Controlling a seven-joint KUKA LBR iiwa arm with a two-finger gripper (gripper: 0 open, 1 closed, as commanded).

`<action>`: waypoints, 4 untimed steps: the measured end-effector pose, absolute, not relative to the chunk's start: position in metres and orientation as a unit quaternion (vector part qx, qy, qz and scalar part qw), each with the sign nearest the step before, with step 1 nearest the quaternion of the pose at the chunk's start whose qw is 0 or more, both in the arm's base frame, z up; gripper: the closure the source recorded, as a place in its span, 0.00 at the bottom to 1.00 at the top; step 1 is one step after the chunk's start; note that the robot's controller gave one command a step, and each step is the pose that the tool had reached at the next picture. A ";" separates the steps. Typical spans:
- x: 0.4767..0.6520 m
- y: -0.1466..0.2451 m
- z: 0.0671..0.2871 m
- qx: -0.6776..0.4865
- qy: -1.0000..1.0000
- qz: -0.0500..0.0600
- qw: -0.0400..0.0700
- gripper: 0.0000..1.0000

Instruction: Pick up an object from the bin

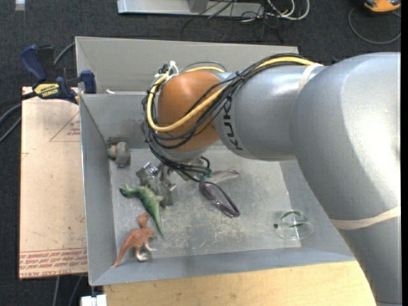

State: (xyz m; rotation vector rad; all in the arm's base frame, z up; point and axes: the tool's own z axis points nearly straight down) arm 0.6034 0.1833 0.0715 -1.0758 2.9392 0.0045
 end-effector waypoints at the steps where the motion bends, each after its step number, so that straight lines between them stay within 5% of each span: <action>1: 0.604 0.185 0.165 -0.354 0.935 0.002 0.005 1.00; 2: 0.598 0.172 0.103 -0.348 0.937 0.002 0.009 1.00; 3: 0.583 0.170 0.176 -0.364 0.931 0.002 0.005 1.00; 4: 0.583 0.170 0.192 -0.366 0.931 0.002 0.005 1.00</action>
Offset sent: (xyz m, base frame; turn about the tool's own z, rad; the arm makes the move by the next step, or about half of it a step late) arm -0.0094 -0.0189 -0.0015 -0.0028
